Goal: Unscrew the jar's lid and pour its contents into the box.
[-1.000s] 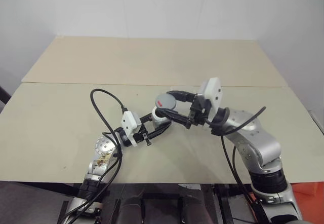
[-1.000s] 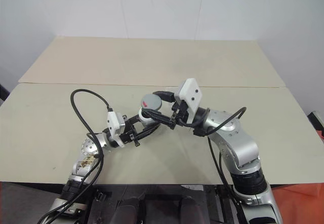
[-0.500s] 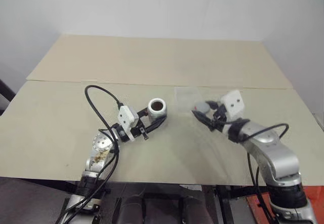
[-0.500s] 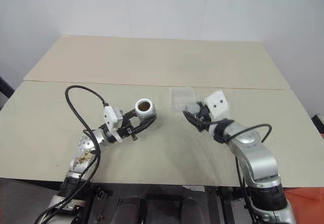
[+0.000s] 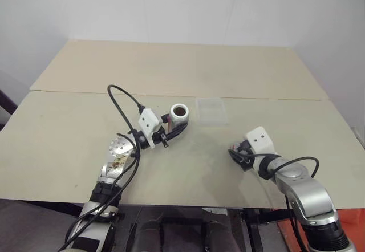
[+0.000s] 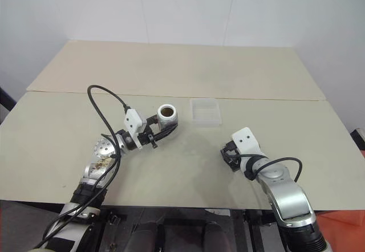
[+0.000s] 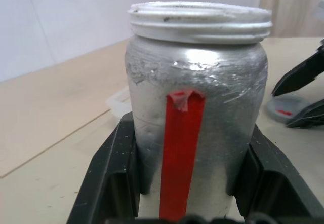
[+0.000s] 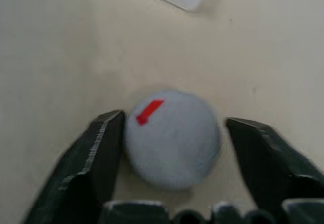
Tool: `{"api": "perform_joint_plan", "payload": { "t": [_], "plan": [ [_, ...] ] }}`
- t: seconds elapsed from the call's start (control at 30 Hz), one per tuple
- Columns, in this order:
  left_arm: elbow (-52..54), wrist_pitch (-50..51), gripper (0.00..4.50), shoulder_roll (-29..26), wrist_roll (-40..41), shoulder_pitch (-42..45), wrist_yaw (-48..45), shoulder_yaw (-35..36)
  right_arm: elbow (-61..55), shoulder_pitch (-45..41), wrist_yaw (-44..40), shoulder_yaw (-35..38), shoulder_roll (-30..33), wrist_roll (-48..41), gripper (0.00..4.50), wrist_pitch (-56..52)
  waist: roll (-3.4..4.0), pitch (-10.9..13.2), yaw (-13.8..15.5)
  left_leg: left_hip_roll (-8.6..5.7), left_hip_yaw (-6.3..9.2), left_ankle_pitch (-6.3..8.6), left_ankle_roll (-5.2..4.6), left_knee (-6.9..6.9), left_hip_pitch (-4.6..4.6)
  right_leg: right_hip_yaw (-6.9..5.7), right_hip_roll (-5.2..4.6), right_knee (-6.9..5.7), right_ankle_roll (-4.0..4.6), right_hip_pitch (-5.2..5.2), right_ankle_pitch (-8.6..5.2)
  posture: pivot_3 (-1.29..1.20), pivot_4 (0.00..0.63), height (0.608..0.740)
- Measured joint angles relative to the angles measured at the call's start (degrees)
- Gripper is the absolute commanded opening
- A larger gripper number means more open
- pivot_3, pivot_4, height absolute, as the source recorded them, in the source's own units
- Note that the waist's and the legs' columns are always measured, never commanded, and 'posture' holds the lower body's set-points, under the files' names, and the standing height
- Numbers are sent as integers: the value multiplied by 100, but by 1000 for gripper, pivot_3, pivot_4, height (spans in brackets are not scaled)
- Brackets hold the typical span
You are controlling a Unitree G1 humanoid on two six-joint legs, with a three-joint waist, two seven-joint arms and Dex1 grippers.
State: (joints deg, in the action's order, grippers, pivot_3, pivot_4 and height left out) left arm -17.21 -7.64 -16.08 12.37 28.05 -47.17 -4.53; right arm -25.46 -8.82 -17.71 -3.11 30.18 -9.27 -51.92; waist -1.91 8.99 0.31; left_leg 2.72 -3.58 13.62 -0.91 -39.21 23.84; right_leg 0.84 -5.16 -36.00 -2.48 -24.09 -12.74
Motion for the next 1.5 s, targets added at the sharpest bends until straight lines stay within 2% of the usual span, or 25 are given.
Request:
{"api": "perform_joint_plan", "payload": {
  "t": [0.23, 0.5, 0.7, 0.87, 1.07, 1.2, 1.4, 1.5],
  "plan": [
    [-852, 32, 1932, 200, -559, 757, 619, -47, -133, -139, 342, 38, -118, 217, 4438, -119, -2, 1, 22, -4, 0, -1, -2, 0, 5, 0, 0, 0, -4, -5, 2, 0, 150, 740],
    [-3804, -393, 1932, 774, -1533, 3169, 2093, -178, -565, -733, 659, 72, -446, 429, 4438, -162, -4, 3, 37, -20, 16, 0, -11, 0, 46, -11, -8, 25, -21, -21, 3, 0, 150, 740],
    [-5290, -760, 1932, 1007, -2288, 3994, 2876, -577, -878, -835, 723, -92, -606, 490, 4438, -444, -5, 3, 22, -23, 15, 2, -15, 9, 52, -13, -11, 30, -26, -28, 0, 0, 150, 740],
    [-5855, -1105, 1932, 927, -3652, 4481, 3683, -1689, -1270, -774, 573, -305, -391, 525, 4438, -512, -7, 5, 33, -26, 15, 2, -14, 10, 54, -14, -14, 29, -26, -29, -1, 0, 150, 740],
    [-6154, -1221, 1932, 812, -6042, 5298, 5313, -3835, -1593, -634, 552, -298, -475, 520, 4438, -617, -11, 7, 48, -28, 15, 3, -13, 10, 58, -15, -15, 30, -30, -31, -3, 0, 150, 740],
    [-6270, -1114, 1932, 915, -7224, 5604, 6122, -4952, -1682, -502, 597, -302, -541, 546, 4438, -686, -11, 7, 45, -28, 14, 3, -13, 10, 61, -14, -16, 28, -31, -37, -4, 0, 150, 740],
    [-6389, -1079, 1932, 1145, -8140, 5813, 6530, -5761, -1809, -331, 666, -233, -740, 570, 4438, -848, -11, 7, 40, -28, 11, 1, -11, 6, 87, -10, -16, 15, -30, -71, -4, 0, 150, 740],
    [-6409, -1078, 1932, 1227, -8285, 5821, 6533, -5870, -1916, -332, 688, -45, -861, 570, 4438, -925, -11, 7, 41, -28, 11, 0, -9, 6, 100, -9, -16, 10, -29, -87, -3, 0, 150, 740]
  ]
}}
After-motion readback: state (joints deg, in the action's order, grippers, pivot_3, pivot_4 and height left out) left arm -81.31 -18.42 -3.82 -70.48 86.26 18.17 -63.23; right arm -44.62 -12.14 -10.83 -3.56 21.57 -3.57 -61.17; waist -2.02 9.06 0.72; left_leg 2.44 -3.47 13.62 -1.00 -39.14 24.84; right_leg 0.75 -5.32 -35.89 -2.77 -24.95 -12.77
